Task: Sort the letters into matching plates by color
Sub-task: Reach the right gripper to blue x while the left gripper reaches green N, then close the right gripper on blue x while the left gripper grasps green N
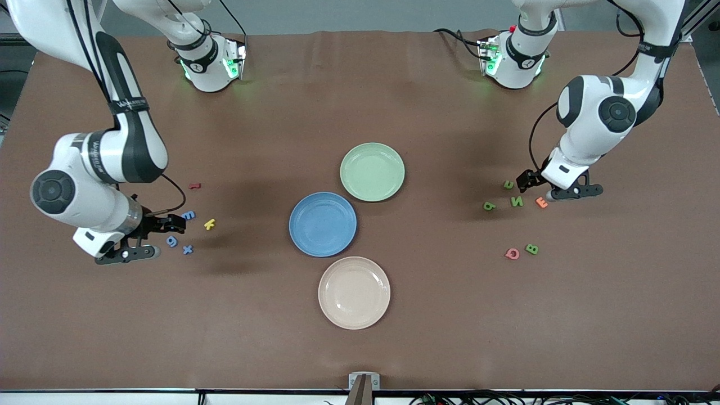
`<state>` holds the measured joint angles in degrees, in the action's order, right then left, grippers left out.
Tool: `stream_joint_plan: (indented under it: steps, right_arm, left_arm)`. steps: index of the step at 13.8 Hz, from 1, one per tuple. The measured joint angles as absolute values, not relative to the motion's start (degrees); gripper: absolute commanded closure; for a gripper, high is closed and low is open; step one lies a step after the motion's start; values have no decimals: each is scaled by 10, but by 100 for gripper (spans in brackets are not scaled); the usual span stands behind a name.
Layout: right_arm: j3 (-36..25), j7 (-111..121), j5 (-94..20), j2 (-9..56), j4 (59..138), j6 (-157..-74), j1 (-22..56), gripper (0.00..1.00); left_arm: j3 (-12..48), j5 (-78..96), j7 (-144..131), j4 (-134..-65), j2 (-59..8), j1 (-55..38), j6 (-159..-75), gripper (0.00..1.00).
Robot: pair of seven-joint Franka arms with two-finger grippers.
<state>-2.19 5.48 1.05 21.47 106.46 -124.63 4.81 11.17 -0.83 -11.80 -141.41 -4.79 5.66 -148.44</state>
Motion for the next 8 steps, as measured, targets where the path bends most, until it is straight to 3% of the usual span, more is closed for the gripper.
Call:
stream_joint_plan:
  steps: [8]
  right_arm:
    - [-24,55,10,306,1078,-1323,41,0]
  left_arm:
    - [113,-10,-105,-1409,-143,72,-1561,24]
